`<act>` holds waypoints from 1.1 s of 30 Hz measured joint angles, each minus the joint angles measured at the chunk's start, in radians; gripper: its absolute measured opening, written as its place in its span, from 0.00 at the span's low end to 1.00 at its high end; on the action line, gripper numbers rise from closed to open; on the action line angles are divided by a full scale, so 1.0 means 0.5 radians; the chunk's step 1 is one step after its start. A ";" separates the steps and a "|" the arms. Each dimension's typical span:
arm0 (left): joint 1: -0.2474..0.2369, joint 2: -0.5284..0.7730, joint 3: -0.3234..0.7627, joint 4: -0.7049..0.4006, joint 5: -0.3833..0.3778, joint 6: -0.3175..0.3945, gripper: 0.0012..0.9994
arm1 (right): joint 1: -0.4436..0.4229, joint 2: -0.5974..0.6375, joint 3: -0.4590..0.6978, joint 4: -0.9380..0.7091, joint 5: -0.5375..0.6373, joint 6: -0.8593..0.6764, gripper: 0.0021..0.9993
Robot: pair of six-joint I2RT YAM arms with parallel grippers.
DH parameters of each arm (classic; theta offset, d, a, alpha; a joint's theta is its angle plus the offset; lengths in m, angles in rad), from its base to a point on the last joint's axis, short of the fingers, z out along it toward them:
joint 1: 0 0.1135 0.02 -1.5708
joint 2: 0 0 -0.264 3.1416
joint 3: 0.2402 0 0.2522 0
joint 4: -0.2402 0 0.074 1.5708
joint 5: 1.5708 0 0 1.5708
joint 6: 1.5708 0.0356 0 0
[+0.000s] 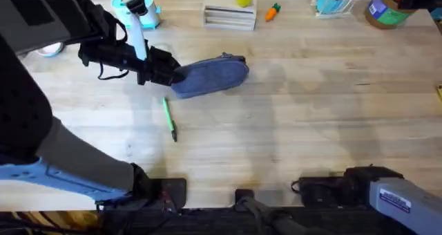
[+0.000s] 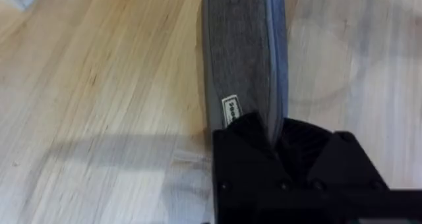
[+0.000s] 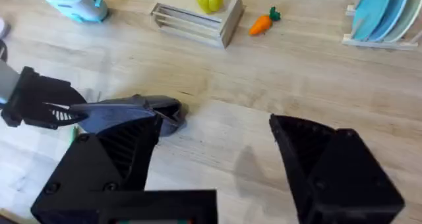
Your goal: Unzip the bag, pick up the pens from the table one at a time and place them inside, then zip the bag closed.
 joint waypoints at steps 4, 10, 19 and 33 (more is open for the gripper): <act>0.000 0.000 0.000 -0.001 -0.003 0.004 0.05 | 0.000 0.000 0.000 -0.008 0.000 0.017 1.00; 0.000 0.000 0.000 -0.001 -0.003 0.004 0.04 | 0.003 0.052 0.007 -0.010 -0.041 0.257 1.00; 0.000 0.000 0.000 0.001 -0.002 0.004 0.04 | 0.393 0.688 0.009 0.475 -0.529 0.518 1.00; 0.000 0.000 0.000 0.001 -0.003 0.004 0.04 | 0.719 1.251 0.009 0.789 -0.613 0.520 1.00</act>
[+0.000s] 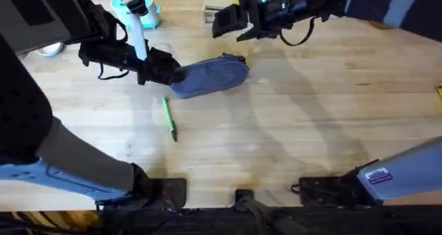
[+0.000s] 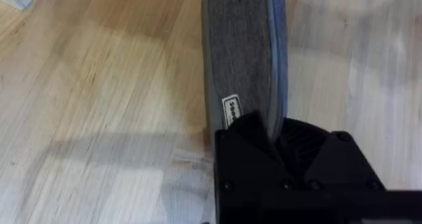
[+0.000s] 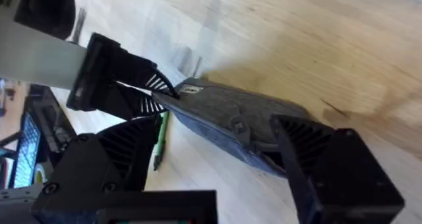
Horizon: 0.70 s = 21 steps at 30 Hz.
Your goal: Unzip the bag, pick up the pens from the table one at a time and place them inside, then zip the bag closed.
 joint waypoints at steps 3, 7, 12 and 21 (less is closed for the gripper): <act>0.000 0.000 0.000 0.000 0.000 -0.001 0.04 | 0.000 0.011 0.000 0.000 0.000 -0.096 1.00; 0.000 0.000 0.000 0.000 0.000 -0.001 0.04 | 0.004 0.011 0.000 -0.016 0.000 -0.258 1.00; 0.000 0.000 0.000 0.000 0.000 -0.001 0.04 | 0.041 0.011 0.000 -0.146 0.001 -0.519 1.00; 0.000 0.000 0.000 0.000 0.000 0.000 0.04 | 0.085 0.129 0.002 -0.149 0.000 -0.745 1.00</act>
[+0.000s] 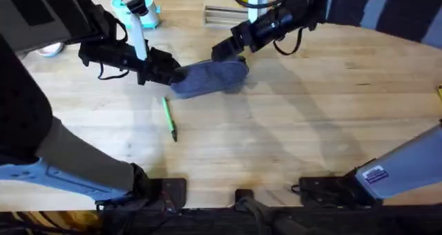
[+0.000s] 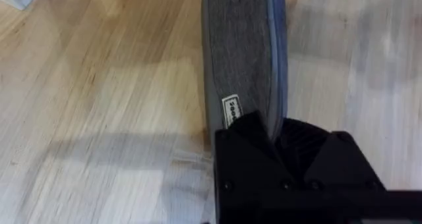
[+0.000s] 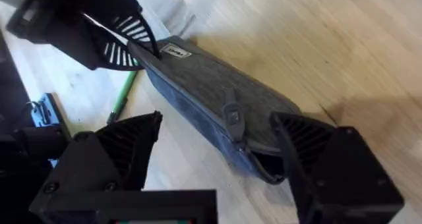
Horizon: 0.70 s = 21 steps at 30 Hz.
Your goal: Unzip the bag, pick up the pens from the table one at a time and place them inside, then zip the bag closed.
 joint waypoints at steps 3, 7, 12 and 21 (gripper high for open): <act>0.000 0.000 0.000 0.000 0.000 0.000 0.04 | 0.000 0.018 0.000 -0.001 0.000 -0.001 1.00; 0.000 0.000 0.000 0.000 0.000 0.000 0.04 | 0.000 0.017 0.000 0.000 0.000 -0.011 0.99; 0.000 0.000 0.000 0.000 0.000 0.000 0.04 | 0.000 0.016 0.000 -0.030 0.000 -0.014 0.95; 0.000 0.000 0.000 0.000 0.000 0.000 0.04 | 0.004 0.017 0.000 -0.062 0.000 -0.014 0.89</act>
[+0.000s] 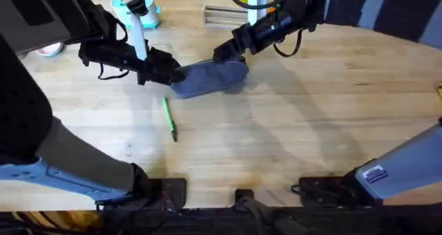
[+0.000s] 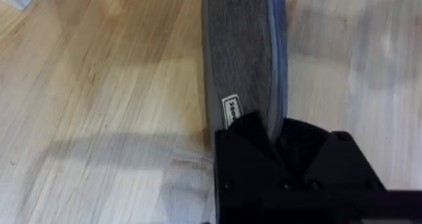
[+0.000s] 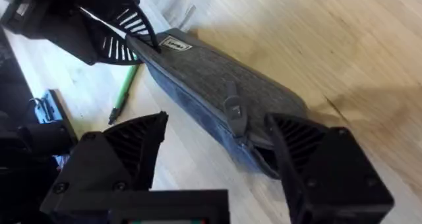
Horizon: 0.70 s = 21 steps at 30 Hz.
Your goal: Unzip the bag, pick up the pens from the table one at a time and place them inside, then zip the bag closed.
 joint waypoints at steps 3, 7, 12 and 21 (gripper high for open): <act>0.000 0.000 0.000 0.000 0.000 0.000 0.04 | 0.000 0.000 0.000 0.001 0.000 -0.001 0.82; 0.000 0.000 0.000 -0.001 0.000 0.000 0.04 | 0.000 0.000 0.000 0.002 0.001 0.000 0.66; 0.000 0.000 0.000 -0.002 0.000 0.000 0.04 | 0.000 -0.001 0.000 0.003 0.008 -0.001 0.52; 0.000 0.000 0.000 -0.008 -0.001 0.000 0.04 | -0.002 0.000 0.000 0.003 0.040 -0.015 0.11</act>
